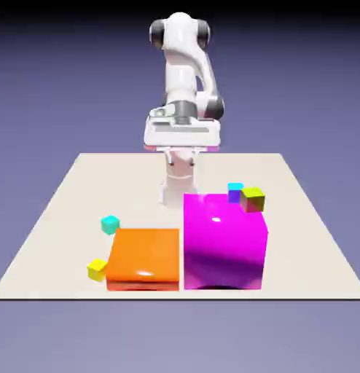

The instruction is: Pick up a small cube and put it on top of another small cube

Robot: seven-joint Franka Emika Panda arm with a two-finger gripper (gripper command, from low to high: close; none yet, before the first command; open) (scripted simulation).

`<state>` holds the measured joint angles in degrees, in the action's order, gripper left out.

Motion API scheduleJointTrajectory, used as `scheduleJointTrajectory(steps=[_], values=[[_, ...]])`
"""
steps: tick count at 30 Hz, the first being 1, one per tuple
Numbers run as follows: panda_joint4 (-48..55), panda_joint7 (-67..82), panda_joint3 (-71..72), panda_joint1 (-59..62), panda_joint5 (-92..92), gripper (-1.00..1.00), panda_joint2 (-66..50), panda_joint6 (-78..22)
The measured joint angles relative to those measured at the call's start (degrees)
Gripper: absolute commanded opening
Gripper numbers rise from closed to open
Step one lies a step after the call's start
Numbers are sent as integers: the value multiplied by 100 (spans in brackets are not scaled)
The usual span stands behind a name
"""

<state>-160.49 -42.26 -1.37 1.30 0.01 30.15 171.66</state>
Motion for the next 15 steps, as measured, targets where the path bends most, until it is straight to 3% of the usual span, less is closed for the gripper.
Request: scheduleJointTrajectory(steps=[15], values=[[640, 249, -1706, 2380, 9, 0, -3115, -2918]])
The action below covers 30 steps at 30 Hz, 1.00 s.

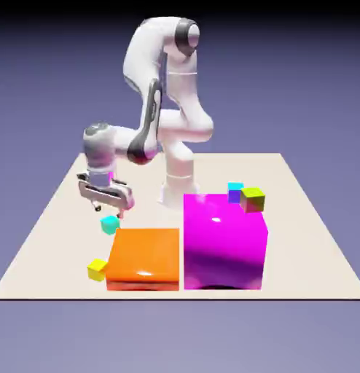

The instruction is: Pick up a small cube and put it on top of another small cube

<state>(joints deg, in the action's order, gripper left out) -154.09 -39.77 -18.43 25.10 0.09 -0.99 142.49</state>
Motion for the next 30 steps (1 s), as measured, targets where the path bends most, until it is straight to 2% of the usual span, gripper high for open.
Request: scheduleJointTrajectory(steps=[3, 8, 9, 11, 16, 18, 19, 30], values=[[85, 33, -228, 419, 1, 0, -415, -389], [-3, 443, 221, 725, -582, 0, -1452, 692], [-15, 497, 280, 766, -659, -100, -1589, 835], [-15, 498, 281, 767, -661, -100, -1590, 835], [74, 97, -166, 458, -90, -100, -553, -247], [85, 44, -225, 418, -14, -100, -415, -390], [293, 87, -30, 435, 148, -100, -478, -379], [2491, 294, 2159, -1814, 374, -100, -113, -2802]])
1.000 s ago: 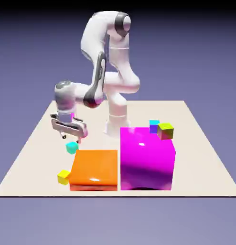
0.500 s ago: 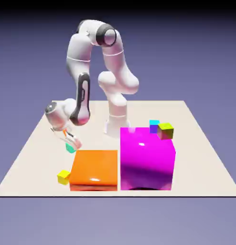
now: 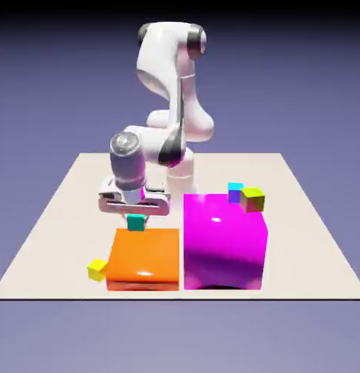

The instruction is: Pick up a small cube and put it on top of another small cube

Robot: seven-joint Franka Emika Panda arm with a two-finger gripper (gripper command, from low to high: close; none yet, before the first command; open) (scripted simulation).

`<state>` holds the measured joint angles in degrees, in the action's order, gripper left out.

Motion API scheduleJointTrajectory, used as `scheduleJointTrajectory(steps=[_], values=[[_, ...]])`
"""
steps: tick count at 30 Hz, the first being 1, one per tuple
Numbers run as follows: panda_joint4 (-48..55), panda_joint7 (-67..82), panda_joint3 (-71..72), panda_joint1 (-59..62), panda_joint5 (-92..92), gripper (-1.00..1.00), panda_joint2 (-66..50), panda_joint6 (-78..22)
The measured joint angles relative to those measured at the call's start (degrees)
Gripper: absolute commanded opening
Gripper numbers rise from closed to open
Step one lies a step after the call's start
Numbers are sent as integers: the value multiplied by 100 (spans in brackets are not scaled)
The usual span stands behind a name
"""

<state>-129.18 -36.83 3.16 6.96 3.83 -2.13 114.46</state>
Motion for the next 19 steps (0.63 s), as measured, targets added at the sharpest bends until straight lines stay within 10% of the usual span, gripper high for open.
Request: scheduleJointTrajectory(steps=[10, 15, 16, 19], values=[[1485, 80, 1505, -2010, -161, -100, 468, -2188], [655, 61, 1494, -1747, -145, -100, 452, -1340], [496, 58, 1491, -1788, -142, 100, 448, -1178], [703, 59, 1493, -1787, -131, 100, 452, -1388]])
